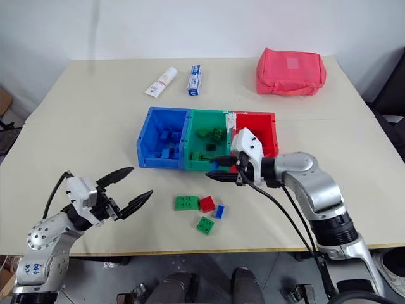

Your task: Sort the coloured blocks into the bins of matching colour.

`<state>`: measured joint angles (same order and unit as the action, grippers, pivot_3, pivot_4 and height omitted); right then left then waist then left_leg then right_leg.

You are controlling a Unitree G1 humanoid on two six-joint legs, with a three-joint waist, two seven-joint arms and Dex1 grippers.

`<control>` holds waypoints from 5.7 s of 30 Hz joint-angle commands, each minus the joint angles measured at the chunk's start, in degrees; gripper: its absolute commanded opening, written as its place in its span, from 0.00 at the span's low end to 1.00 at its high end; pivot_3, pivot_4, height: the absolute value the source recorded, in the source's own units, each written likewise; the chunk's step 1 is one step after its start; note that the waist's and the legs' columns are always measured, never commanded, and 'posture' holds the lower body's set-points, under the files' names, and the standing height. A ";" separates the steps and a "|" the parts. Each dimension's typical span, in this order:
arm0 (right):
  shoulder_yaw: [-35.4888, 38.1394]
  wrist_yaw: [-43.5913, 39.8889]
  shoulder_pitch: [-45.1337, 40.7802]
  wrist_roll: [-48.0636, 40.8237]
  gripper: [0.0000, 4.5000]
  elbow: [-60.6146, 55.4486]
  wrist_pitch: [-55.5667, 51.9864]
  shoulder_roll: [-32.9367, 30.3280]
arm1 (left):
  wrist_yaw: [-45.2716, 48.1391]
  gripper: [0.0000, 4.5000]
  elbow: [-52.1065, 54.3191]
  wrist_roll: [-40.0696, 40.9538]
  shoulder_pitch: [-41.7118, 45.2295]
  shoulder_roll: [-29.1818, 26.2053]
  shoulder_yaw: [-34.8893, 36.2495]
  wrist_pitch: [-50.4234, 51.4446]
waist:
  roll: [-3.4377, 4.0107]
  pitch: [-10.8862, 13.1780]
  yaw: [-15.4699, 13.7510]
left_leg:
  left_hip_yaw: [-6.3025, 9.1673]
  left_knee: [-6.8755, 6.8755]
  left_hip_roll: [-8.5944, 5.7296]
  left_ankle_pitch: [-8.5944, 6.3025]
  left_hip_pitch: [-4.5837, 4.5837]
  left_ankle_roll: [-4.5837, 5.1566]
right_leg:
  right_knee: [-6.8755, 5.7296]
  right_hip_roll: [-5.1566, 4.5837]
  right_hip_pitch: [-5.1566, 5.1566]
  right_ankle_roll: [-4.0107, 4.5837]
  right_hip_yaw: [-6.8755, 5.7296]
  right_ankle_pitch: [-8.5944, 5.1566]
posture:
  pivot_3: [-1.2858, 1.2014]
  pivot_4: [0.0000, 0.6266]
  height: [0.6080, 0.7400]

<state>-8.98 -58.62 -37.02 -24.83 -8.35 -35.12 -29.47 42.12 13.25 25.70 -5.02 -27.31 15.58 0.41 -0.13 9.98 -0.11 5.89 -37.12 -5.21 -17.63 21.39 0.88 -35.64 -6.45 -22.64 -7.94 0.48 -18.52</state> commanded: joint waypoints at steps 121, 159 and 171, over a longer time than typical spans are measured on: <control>0.10 -2.58 -7.28 6.18 0.99 10.79 16.73 7.55 | 10.28 1.00 0.34 0.95 2.11 -7.10 -3.42 1.95 | -0.03 0.00 1.50 | -0.11 -0.07 0.00 0.03 0.35 -0.21 | -0.93 -0.02 -0.92 0.35 -0.14 -0.09 | 0.52 0.24 1.00; -6.76 1.76 26.82 0.83 0.99 -22.13 -1.15 -11.19 | 31.20 1.00 -8.63 -1.12 13.46 -13.08 -14.49 -2.93 | -0.03 0.01 0.06 | -0.12 -0.02 0.17 0.05 0.26 -0.21 | -0.41 0.00 -0.59 0.32 -0.06 -0.08 | 0.52 0.24 1.00; -14.77 4.90 21.24 9.20 0.99 -11.88 4.19 -2.75 | 29.98 1.00 -3.28 0.86 7.58 -14.94 -11.36 -0.65 | -0.04 0.00 0.17 | -0.10 -0.04 0.16 0.05 0.26 -0.22 | -0.46 0.00 -0.60 0.32 -0.05 -0.08 | 0.52 0.24 1.00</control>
<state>-22.95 -54.05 -15.62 -16.27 -20.59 -31.42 -32.77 72.24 7.87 24.80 3.03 -41.53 2.43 -0.45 -0.16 9.98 0.06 5.79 -37.16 -5.06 -17.58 21.65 0.66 -36.10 -6.45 -23.24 -7.62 0.42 -18.60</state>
